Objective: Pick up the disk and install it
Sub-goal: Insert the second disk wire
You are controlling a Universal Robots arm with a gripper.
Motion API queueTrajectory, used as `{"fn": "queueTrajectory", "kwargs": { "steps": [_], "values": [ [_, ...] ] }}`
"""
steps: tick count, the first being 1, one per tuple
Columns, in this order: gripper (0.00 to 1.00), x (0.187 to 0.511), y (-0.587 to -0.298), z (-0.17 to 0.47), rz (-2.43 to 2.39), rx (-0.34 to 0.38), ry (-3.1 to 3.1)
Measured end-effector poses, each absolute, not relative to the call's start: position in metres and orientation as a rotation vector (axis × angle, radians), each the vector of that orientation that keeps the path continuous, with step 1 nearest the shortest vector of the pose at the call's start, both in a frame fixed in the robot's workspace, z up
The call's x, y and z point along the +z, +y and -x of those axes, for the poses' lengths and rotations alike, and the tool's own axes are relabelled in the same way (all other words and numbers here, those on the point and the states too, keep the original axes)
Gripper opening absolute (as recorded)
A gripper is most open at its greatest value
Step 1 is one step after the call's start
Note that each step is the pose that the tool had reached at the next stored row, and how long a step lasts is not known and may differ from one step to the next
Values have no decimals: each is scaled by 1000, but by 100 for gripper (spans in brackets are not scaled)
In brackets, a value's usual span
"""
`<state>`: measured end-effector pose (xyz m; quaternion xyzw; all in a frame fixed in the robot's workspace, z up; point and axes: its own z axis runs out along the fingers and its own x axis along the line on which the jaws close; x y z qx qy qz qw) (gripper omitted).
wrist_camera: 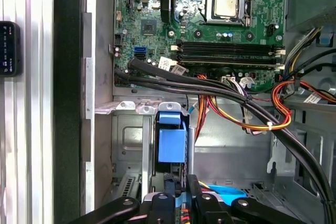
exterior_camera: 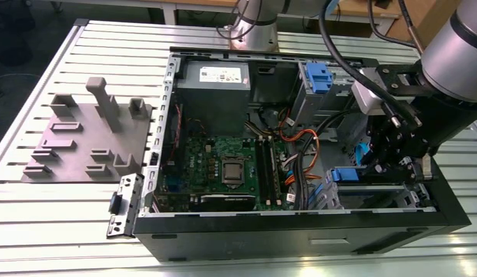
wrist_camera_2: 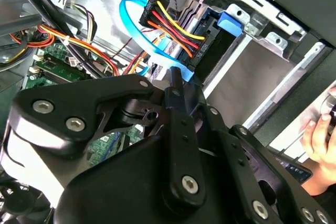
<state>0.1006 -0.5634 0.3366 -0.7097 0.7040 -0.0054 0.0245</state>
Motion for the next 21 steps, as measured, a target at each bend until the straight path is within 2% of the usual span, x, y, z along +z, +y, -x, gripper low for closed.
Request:
{"fn": "queueTrajectory", "kwargs": {
  "steps": [9,11,12,13,14,21],
  "values": [
    [24,348,-563,-101,2196,-15,2179],
    [22,348,-563,-101,2197,-14,2179],
    [16,348,-563,-101,2197,-14,2179],
    [16,348,-563,-101,2197,-14,2179],
    [11,348,-563,-101,2197,-14,2179],
    [11,348,-563,-101,2198,-11,2181]
  ]
}}
